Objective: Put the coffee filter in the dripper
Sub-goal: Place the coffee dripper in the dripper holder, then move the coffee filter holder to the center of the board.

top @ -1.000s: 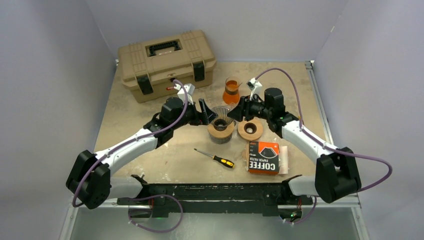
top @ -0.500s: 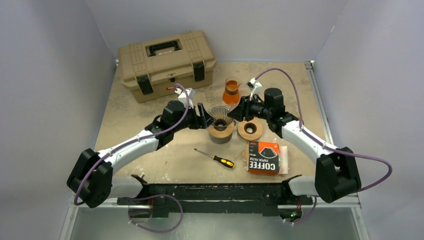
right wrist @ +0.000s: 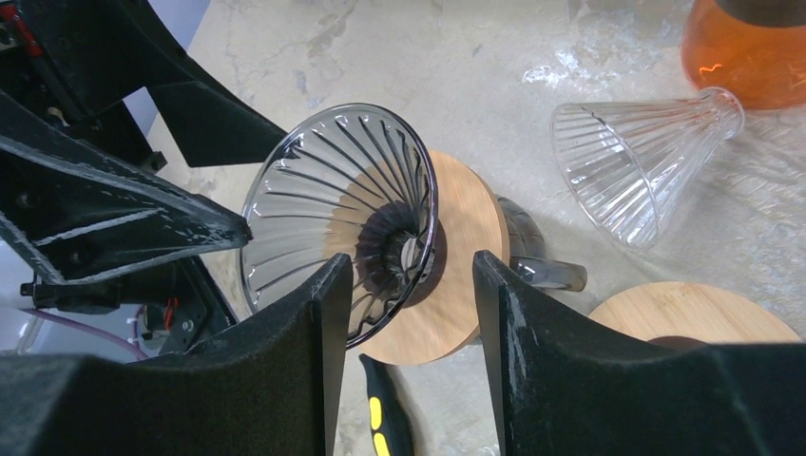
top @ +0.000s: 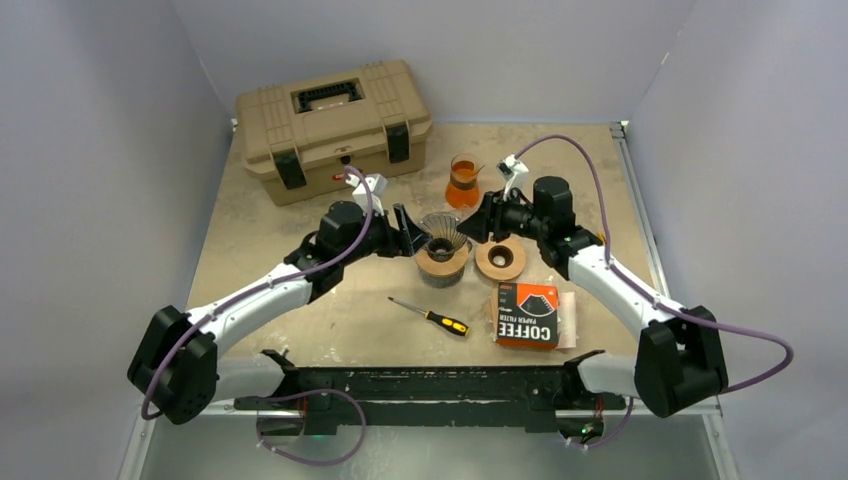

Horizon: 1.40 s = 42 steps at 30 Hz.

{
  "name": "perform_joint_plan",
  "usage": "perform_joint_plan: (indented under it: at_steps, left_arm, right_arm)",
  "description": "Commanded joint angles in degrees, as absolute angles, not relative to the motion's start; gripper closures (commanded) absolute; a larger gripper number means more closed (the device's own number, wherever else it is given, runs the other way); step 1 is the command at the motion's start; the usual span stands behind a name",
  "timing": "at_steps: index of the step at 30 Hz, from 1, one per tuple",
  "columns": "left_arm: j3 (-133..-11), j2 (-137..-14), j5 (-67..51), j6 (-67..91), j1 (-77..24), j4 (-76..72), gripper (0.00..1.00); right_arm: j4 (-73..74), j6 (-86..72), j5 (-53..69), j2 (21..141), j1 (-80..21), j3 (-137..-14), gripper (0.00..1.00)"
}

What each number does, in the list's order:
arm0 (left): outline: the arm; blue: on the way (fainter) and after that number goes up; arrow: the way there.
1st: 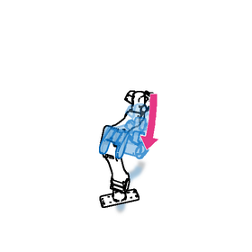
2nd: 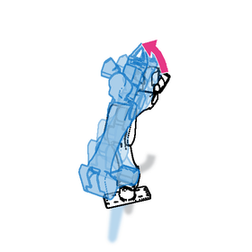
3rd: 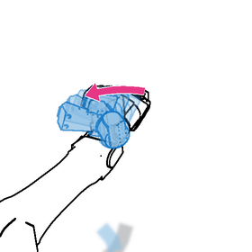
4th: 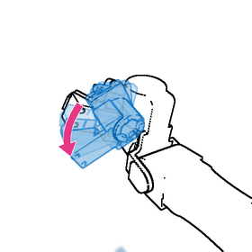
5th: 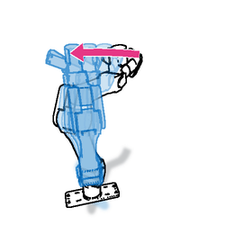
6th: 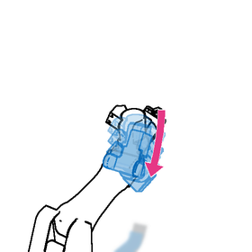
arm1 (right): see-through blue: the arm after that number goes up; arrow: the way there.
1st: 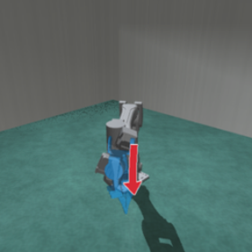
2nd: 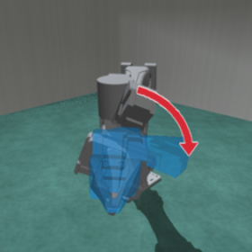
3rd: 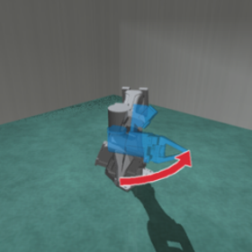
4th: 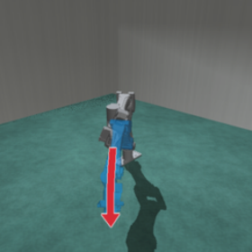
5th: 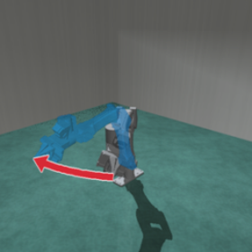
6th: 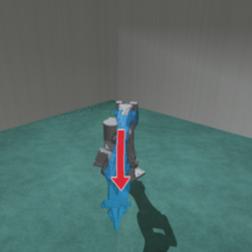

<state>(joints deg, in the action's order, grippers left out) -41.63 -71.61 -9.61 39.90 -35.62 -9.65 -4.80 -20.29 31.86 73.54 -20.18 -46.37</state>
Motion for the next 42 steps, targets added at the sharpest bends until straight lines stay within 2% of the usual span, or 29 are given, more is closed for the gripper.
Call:
perform_joint_plan:
  at_steps: [1,6,23,30,35,39,41,42]
  left_arm:
    - [-42.07,-67.27,-8.57,39.32,-35.24,-11.75,0.23]
    - [-41.49,-64.10,-5.66,37.69,-35.11,-9.73,0.22]
    - [-36.27,-46.28,7.85,35.55,-35.08,-2.12,0.21]
    - [-31.17,-39.83,12.08,37.27,-35.11,-2.24,0.11]
    - [-29.99,-39.67,12.48,38.26,-35.08,-1.16,0.04]
    - [-28.74,-41.35,10.98,39.38,-35.15,-2.72,0.04]
    - [-28.25,-42.45,10.05,39.76,-35.10,-3.63,0.04]
    - [-28.11,-42.98,9.64,40.01,-35.15,-4.13,0.04]
  right_arm:
    - [-5.44,-20.05,29.73,69.74,-20.08,-46.00,0.46]
    - [-6.13,-20.88,26.63,66.10,-20.04,-44.18,0.39]
    - [4.59,-26.73,3.04,51.96,-20.04,-37.03,0.39]
    - [5.24,-34.45,0.20,51.08,-19.93,-32.80,0.44]
    - [10.03,-39.59,-8.45,51.96,-19.88,-33.04,0.51]
    - [17.09,-45.72,-18.39,53.52,-19.86,-34.71,0.58]
    - [20.65,-47.93,-21.19,54.87,-19.86,-35.72,0.56]
    - [22.22,-49.13,-22.24,55.62,-19.86,-36.14,0.49]
